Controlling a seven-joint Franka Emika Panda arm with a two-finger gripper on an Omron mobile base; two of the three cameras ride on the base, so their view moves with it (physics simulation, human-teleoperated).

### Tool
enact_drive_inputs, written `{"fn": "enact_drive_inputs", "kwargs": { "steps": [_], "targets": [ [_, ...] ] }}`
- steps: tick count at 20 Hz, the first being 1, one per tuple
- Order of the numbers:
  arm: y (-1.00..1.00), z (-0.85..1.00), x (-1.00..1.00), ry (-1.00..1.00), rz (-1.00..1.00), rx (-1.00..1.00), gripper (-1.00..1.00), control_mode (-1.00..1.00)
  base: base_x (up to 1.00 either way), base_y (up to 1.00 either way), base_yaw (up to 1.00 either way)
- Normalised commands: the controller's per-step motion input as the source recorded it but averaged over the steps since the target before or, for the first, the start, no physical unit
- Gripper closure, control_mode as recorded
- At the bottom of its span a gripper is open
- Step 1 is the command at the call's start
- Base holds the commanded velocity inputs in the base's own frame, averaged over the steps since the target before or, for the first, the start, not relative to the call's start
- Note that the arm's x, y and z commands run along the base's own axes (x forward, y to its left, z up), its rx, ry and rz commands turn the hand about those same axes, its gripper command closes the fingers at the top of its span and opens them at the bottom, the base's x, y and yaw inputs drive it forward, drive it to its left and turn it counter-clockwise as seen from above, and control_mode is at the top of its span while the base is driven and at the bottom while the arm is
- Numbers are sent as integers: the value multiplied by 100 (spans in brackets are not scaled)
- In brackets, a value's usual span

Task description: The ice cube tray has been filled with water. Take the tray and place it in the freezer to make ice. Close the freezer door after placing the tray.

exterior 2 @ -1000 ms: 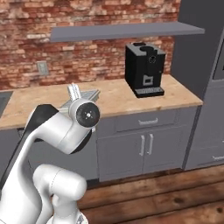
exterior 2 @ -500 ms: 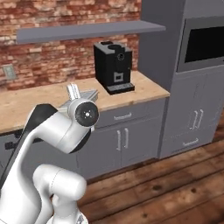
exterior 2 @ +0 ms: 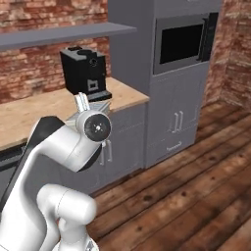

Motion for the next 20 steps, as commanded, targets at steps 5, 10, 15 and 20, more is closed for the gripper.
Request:
{"fn": "enact_drive_inputs", "kwargs": {
  "steps": [5,10,15,20],
  "targets": [
    [0,0,0,0,0,0,100,100,-21,-11,-43],
    [0,0,0,0,0,0,100,100,-31,-8,-44],
    [0,0,0,0,0,0,100,100,-40,-6,-46],
    [0,0,0,0,0,0,100,100,-54,-8,-48]
  ]
}}
